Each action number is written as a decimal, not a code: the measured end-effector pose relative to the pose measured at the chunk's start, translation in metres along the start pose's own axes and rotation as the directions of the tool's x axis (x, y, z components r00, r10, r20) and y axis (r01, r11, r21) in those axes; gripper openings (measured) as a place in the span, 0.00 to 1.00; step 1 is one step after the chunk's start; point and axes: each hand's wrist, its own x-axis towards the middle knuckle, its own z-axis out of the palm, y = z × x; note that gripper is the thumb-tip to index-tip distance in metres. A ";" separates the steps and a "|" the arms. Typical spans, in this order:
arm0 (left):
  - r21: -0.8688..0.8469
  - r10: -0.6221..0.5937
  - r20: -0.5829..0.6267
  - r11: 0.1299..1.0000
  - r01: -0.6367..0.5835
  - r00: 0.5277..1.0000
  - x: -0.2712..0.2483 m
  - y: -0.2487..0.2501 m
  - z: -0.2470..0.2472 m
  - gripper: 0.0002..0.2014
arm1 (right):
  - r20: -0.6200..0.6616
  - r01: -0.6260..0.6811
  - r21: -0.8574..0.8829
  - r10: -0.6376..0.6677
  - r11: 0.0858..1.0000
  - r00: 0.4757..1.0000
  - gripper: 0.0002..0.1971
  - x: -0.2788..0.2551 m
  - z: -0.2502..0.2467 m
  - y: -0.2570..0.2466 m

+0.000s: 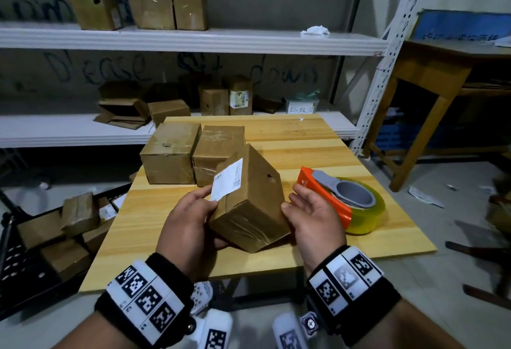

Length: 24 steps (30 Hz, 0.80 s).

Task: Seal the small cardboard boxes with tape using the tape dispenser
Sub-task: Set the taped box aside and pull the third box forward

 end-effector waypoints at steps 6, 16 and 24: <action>0.171 0.075 0.034 0.982 -0.080 0.997 -0.004 0.003 -0.003 0.21 | 0.070 0.065 -0.031 -0.063 0.997 0.996 0.18 -0.005 -0.005 -0.006; 0.134 0.001 0.081 0.991 -0.012 0.997 -0.008 0.000 0.000 0.18 | 0.053 0.096 -0.178 -0.088 0.979 0.995 0.17 -0.011 -0.002 -0.007; 0.261 0.153 0.066 0.951 -0.165 0.986 -0.009 0.006 -0.004 0.14 | 0.103 0.142 -0.228 -0.121 0.963 0.987 0.16 -0.011 -0.004 -0.004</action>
